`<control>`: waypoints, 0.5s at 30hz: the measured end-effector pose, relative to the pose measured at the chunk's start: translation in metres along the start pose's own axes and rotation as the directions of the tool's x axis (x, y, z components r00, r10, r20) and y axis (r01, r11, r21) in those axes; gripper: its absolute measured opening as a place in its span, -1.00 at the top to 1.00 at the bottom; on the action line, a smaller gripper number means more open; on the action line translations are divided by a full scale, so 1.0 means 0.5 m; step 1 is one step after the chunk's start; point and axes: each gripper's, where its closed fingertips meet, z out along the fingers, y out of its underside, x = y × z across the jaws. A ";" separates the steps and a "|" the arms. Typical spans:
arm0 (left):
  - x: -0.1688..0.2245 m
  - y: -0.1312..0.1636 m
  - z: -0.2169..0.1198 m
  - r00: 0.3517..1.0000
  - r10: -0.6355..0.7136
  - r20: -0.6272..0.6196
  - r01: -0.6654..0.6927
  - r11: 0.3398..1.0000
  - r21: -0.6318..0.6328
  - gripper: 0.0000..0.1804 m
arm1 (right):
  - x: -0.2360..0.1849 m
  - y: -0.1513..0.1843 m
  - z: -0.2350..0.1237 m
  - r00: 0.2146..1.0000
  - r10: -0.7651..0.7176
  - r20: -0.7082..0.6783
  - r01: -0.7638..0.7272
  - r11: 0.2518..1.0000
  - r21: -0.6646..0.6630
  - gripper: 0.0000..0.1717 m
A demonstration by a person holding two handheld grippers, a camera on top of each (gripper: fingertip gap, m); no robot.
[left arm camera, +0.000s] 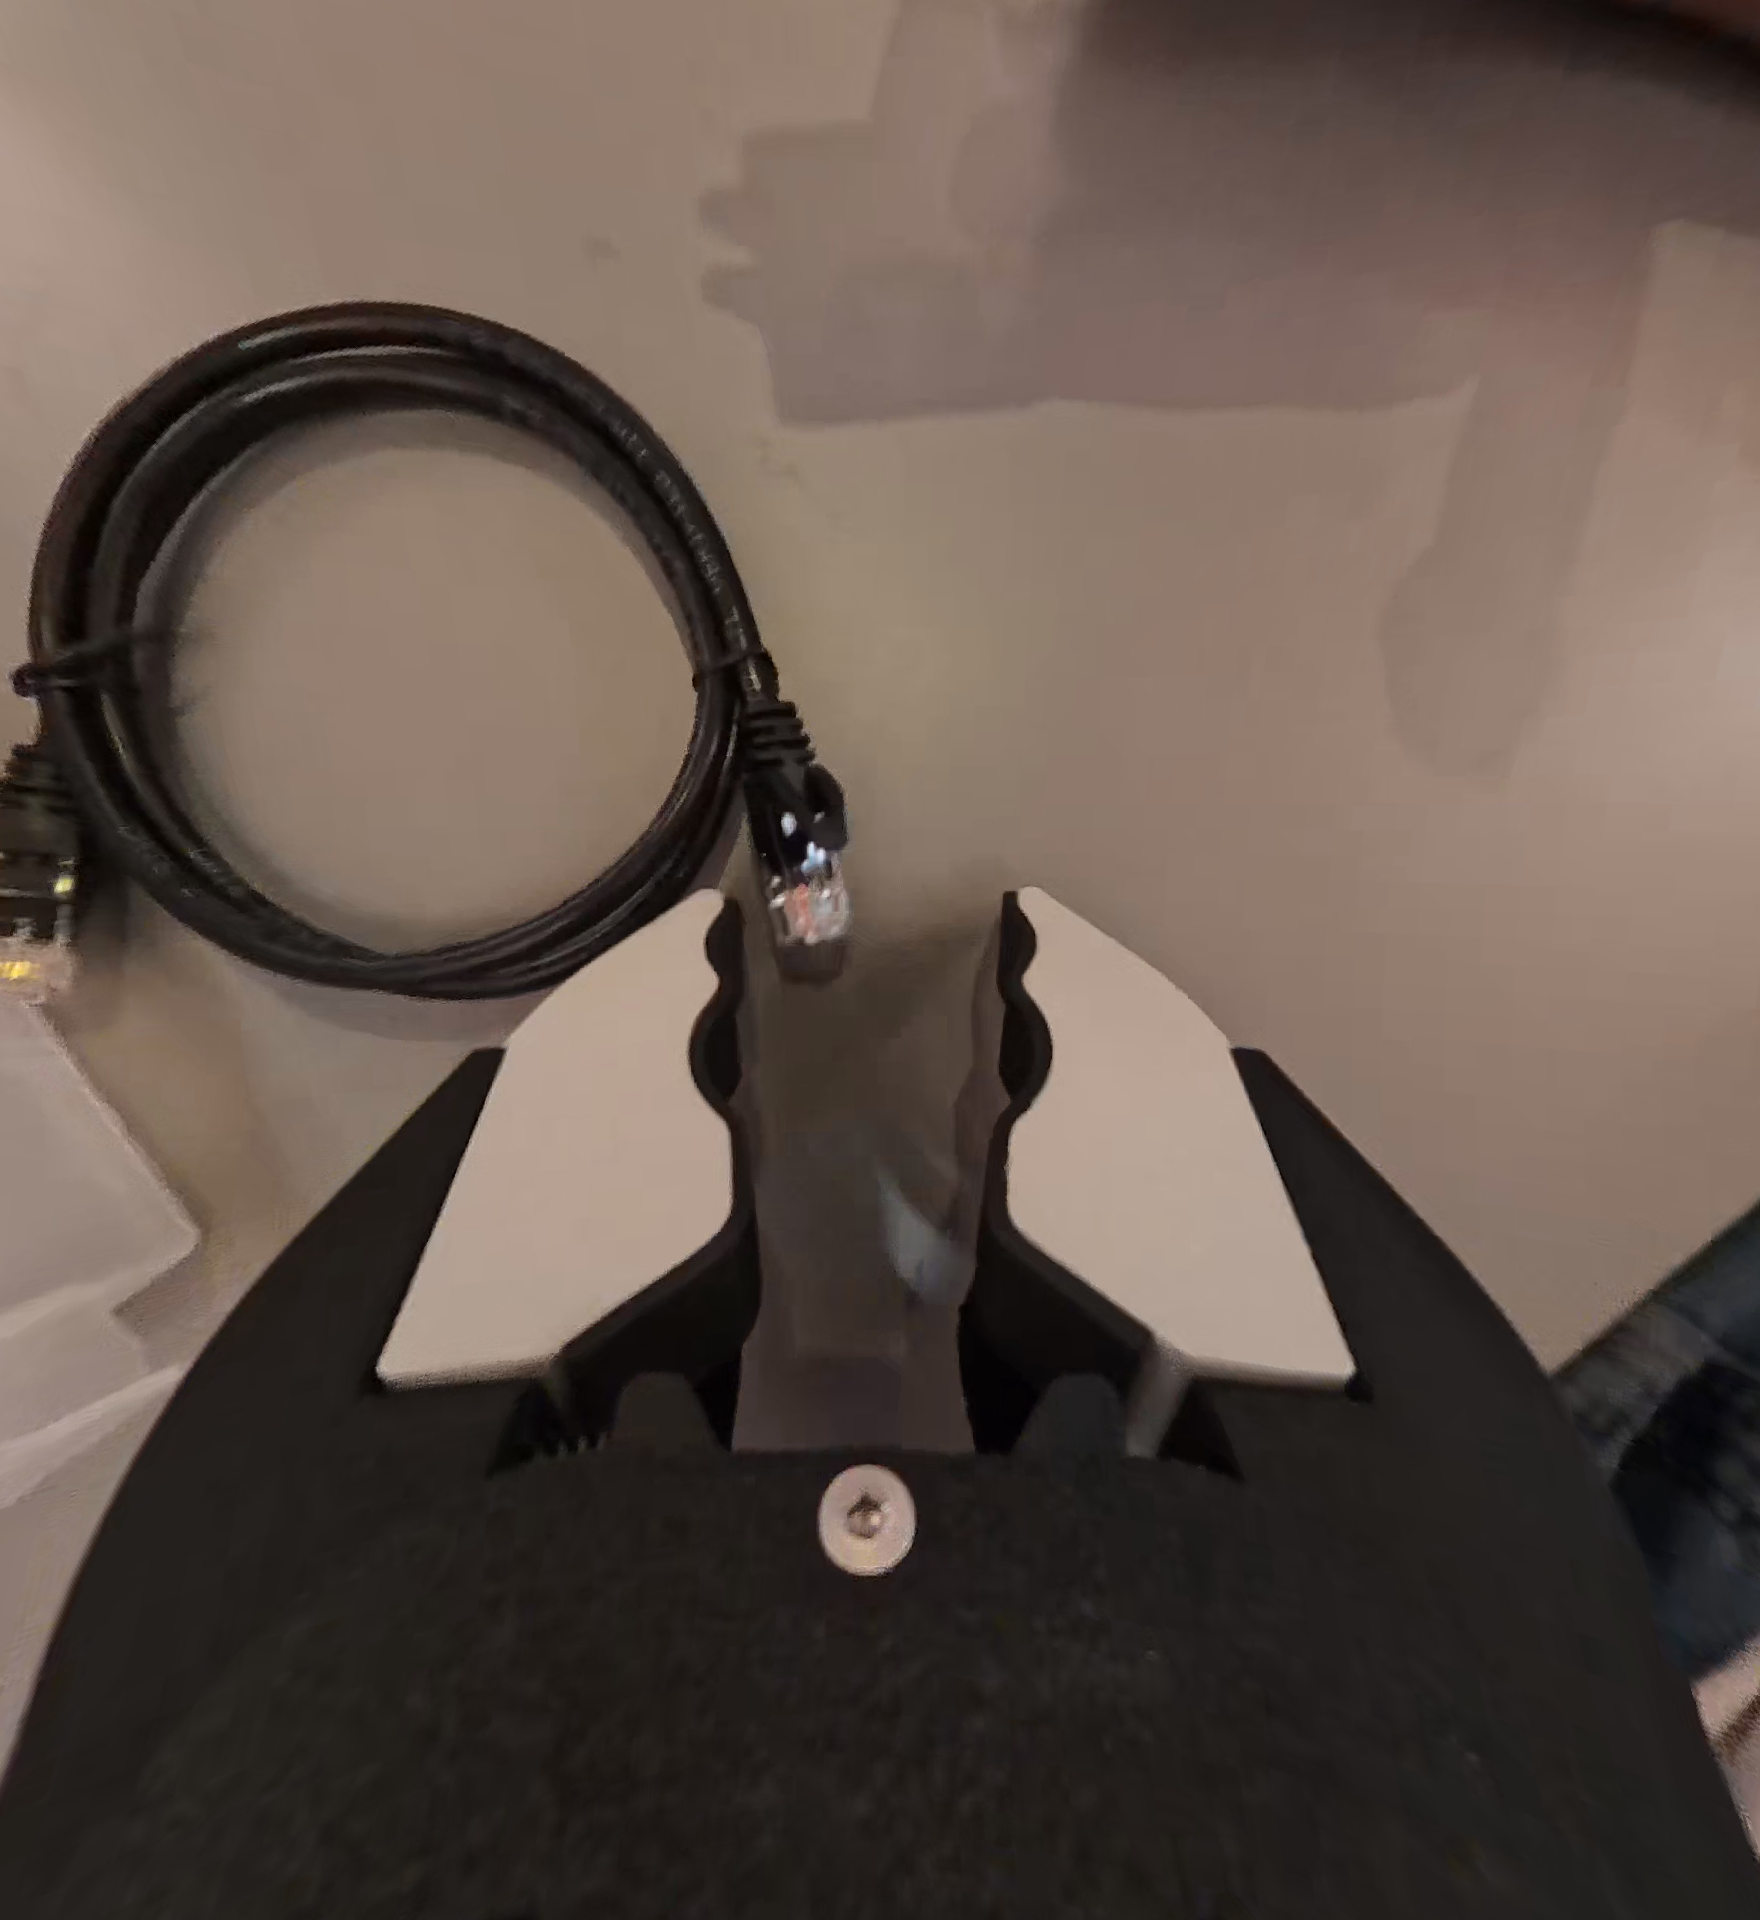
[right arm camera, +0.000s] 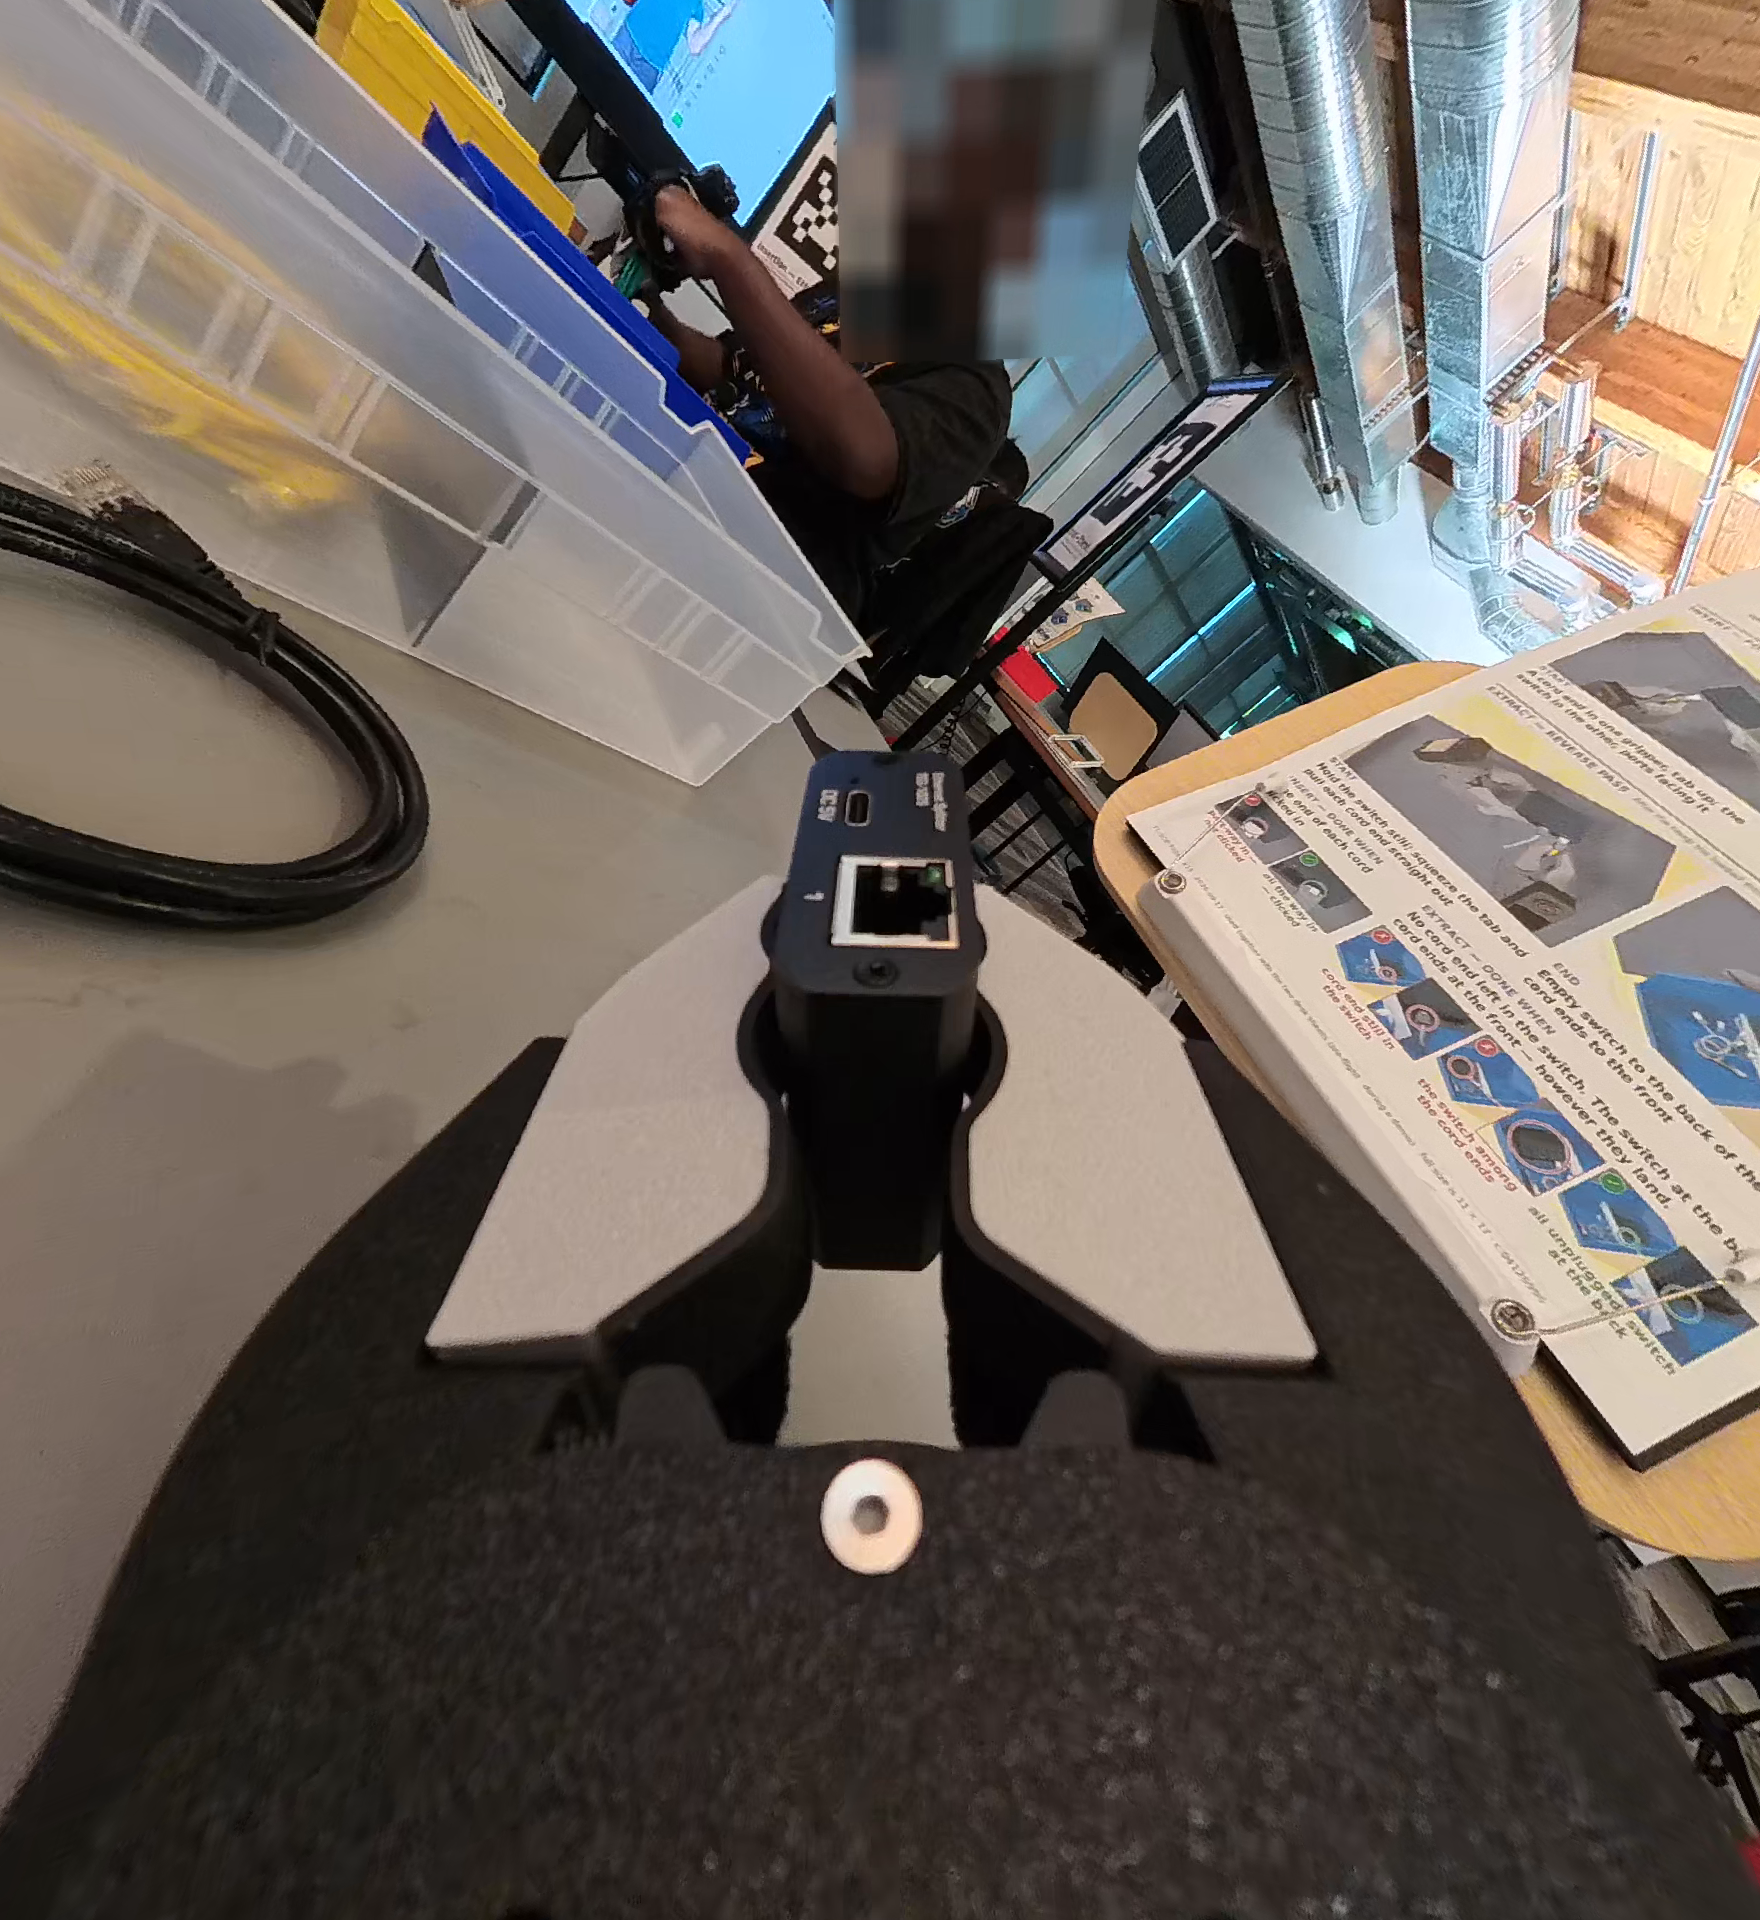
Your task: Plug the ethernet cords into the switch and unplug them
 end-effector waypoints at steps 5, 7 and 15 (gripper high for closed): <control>-0.011 -0.021 0.014 0.988 0.051 0.146 -0.055 0.998 0.024 0.84 | -0.002 -0.002 -0.003 1.000 -0.005 0.001 0.005 1.000 0.004 0.71; 0.026 -0.029 0.005 0.987 0.142 0.074 -0.145 0.989 0.036 0.85 | 0.000 -0.003 -0.003 1.000 -0.002 -0.001 0.002 1.000 0.005 0.71; 0.170 0.058 -0.094 0.707 0.591 -0.387 -0.601 0.791 0.110 0.85 | 0.003 -0.001 -0.004 1.000 0.013 -0.003 -0.013 1.000 0.006 0.71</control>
